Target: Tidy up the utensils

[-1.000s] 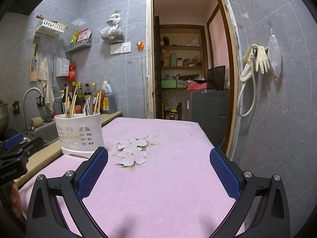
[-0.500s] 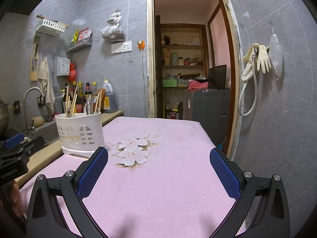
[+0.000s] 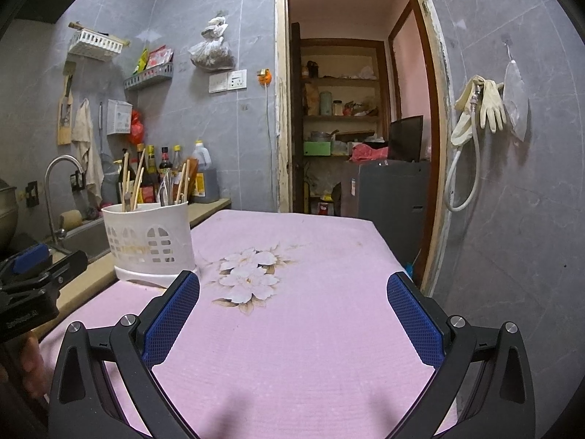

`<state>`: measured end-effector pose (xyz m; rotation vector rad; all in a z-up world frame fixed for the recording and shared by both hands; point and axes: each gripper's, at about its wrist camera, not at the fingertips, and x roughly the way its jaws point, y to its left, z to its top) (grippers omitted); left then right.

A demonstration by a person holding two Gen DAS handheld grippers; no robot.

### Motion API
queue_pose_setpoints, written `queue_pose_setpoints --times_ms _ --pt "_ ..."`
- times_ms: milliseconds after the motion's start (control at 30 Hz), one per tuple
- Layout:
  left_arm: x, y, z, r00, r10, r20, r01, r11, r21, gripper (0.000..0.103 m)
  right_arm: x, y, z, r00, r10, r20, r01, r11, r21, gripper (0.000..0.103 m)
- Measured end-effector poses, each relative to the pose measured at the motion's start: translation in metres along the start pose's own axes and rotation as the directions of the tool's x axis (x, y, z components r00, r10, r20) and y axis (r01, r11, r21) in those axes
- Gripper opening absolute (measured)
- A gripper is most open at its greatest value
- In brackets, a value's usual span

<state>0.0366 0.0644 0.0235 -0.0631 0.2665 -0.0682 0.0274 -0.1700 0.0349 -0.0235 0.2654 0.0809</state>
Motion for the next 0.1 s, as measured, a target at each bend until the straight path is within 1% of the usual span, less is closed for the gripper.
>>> queue_pose_setpoints --times_ms 100 --pt "0.0004 -0.0003 -0.0007 1.0 0.0 -0.004 0.0 1.0 0.002 0.101 0.0022 0.0002 -0.0008 1.0 0.009 -0.012 -0.009 1.0 0.002 0.103"
